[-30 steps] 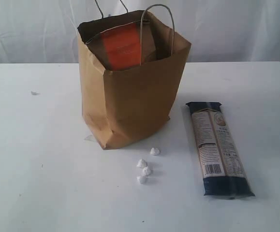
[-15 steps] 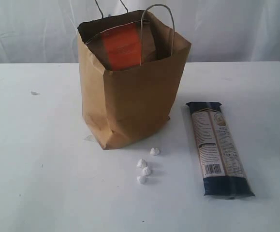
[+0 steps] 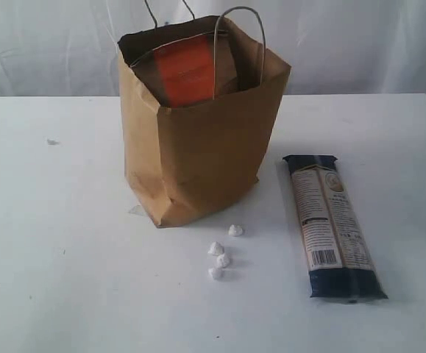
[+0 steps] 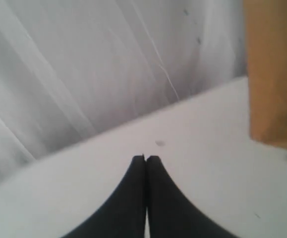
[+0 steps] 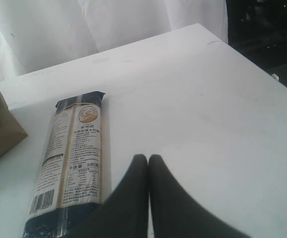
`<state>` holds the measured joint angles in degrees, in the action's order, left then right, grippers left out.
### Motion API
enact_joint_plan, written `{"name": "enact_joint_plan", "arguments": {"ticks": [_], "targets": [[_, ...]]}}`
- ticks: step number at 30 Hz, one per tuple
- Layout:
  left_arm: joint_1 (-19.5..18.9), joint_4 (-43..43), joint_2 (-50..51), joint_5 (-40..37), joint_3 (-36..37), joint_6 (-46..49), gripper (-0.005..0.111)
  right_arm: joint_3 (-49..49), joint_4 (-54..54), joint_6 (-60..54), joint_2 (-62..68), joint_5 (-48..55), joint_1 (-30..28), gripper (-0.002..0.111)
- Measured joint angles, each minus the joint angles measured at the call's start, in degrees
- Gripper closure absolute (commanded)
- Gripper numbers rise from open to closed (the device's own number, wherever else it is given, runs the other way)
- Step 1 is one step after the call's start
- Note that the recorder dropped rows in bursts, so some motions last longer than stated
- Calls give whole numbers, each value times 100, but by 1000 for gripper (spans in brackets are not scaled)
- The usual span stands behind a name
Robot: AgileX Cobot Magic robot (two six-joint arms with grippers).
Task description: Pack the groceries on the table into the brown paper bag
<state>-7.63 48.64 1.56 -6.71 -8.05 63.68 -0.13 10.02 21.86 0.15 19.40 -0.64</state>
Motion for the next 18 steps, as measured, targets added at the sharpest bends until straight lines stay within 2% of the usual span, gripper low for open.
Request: {"name": "enact_joint_plan", "arguments": {"ticks": [2,5,8,11,18], "targets": [[-86,-1542,0,-818,-20,-2116,107,0,0,0,0,0,0,108],[-169,-3082,0,-1601,9,-4776,107,0,0,0,0,0,0,108],[-182,-4163,0,-1807,219,-6551,107,0,0,0,0,0,0,108],[-182,-4523,0,-1833,574,-7464,107,0,0,0,0,13,0,108],[-182,-4668,-103,-1498,697,-7546,107,0,0,-16,0,13,0,108]]}}
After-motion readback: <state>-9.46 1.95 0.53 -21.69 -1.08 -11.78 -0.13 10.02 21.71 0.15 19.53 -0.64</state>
